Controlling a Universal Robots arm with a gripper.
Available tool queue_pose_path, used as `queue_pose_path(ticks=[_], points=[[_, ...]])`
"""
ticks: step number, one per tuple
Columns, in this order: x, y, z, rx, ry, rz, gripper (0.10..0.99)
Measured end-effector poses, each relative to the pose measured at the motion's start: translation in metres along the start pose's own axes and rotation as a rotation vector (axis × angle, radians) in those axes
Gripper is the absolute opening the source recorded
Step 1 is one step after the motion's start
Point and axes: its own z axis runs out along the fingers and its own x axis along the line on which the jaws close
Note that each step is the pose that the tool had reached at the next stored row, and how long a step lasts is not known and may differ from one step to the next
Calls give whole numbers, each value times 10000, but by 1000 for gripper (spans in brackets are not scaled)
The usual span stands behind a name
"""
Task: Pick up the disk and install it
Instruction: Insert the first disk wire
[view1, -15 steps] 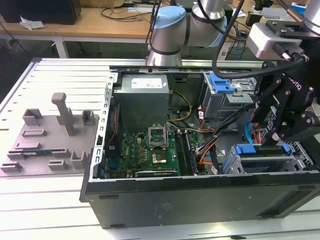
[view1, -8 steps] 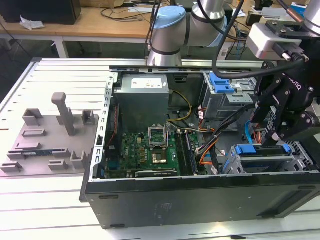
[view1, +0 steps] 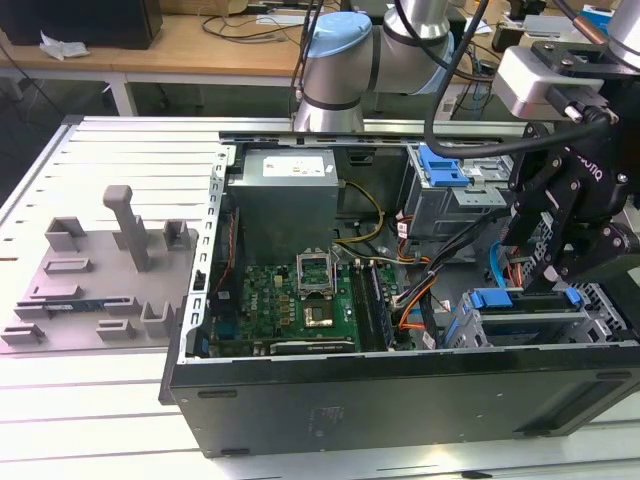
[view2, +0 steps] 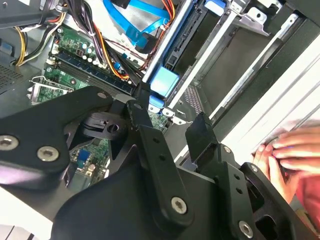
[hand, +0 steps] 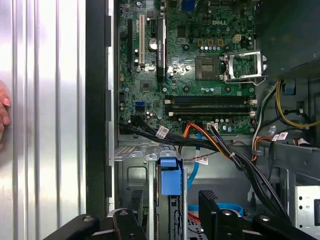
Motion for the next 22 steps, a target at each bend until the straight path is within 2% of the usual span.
queue_pose_path(ticks=[3,4,6,8,9,10,11,12,13,14,16,17,18,19,20,22], points=[[-3,0,1,0,0,-4,561],[-18,0,1,0,27,-3,561],[-69,0,-1,1,190,1,561],[-127,1,0,9,523,13,561],[-147,2,-1,67,862,27,561],[-152,2,0,153,1082,36,561],[-154,3,0,235,1264,45,561],[-157,3,0,394,1538,65,549],[-159,5,0,515,1719,83,482],[-160,7,0,585,1838,95,482],[-161,17,1,677,2005,113,349],[-162,23,3,725,2085,125,349],[-166,30,5,825,2187,150,349],[-187,34,7,1029,2208,205,349],[-204,47,11,1060,2244,212,349],[-218,62,11,1081,2475,64,349]])
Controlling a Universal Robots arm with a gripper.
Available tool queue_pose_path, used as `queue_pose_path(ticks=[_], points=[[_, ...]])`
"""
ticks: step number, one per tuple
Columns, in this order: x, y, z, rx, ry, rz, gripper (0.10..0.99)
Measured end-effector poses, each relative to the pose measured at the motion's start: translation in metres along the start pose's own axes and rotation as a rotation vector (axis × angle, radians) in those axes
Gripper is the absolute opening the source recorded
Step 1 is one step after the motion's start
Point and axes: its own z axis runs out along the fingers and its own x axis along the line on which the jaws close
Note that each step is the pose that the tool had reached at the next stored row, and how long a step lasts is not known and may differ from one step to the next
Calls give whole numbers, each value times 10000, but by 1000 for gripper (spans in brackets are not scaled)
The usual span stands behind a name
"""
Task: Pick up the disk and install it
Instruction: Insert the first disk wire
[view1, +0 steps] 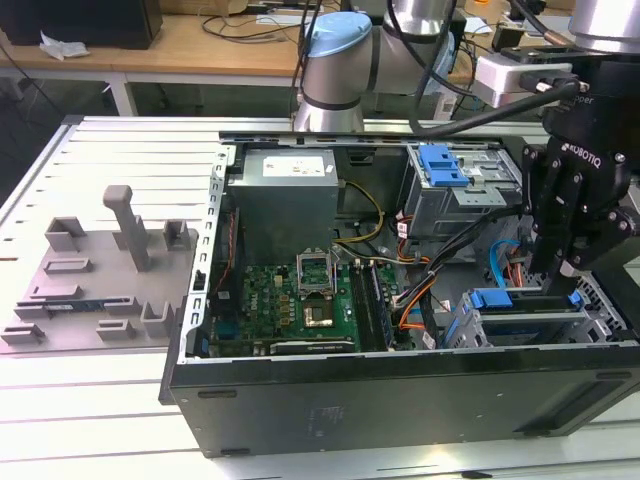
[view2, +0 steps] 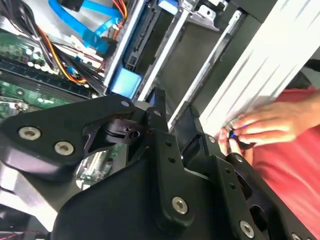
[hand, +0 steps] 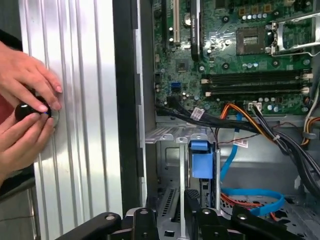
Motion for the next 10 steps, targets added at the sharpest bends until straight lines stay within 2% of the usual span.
queue_pose_path(ticks=[1,2,3,9,10], points=[[-5,3,1,27,49,-108,349],[-49,16,-2,44,78,-166,349],[-73,29,3,68,84,-108,349],[-105,36,46,-2,137,546,349],[-147,45,51,9,149,557,349]])
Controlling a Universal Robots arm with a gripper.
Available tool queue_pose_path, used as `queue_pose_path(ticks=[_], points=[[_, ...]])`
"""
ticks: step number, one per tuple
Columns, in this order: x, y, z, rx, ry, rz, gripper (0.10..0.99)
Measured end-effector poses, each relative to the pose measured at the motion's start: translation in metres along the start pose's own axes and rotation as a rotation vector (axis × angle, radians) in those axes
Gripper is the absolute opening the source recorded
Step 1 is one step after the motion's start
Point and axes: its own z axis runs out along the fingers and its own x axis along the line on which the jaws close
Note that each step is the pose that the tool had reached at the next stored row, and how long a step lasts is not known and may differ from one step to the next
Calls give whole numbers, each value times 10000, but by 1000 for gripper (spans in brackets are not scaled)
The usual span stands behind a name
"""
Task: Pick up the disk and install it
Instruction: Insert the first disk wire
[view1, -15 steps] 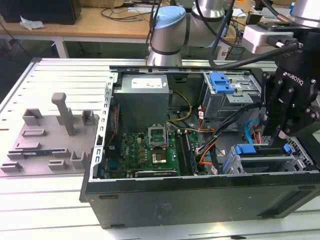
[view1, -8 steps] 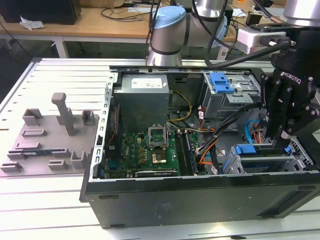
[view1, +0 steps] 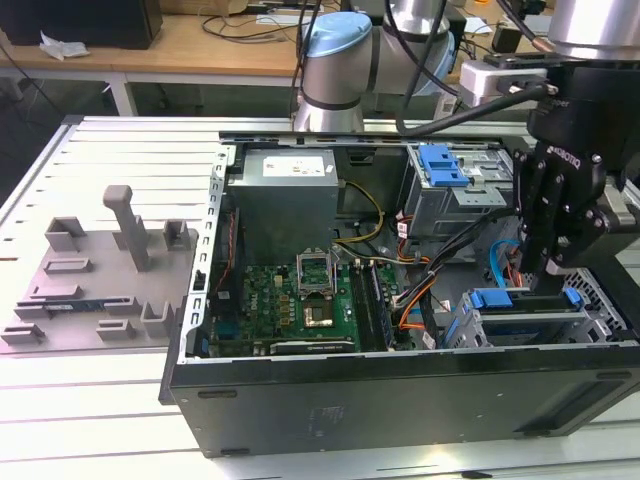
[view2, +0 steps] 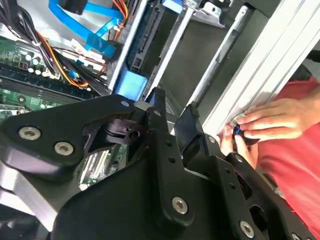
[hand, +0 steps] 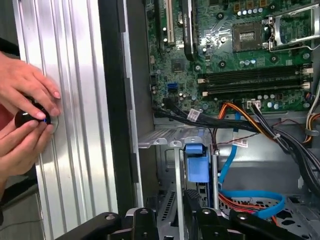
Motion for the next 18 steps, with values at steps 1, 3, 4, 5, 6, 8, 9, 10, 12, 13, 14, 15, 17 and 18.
queue_pose_path(ticks=[1,3,4,5,6,8,9,10,12,13,14,15,17,18], points=[[-82,6,-9,7,65,-5,349],[-213,15,-34,22,248,-18,349],[-258,18,-44,28,320,-23,349],[-328,22,-63,36,423,-31,349],[-441,28,-92,43,526,-38,349],[-556,24,-122,49,589,-44,349],[-650,15,-145,53,636,-47,349],[-719,2,-162,55,678,-50,349],[-799,-41,-179,57,731,-55,349],[-806,-64,-178,53,732,-58,349],[-814,-107,-174,42,732,-68,349],[-823,-189,-165,14,733,-94,349],[-837,-340,-147,-34,732,-155,349],[-841,-384,-142,-38,730,-189,349]])
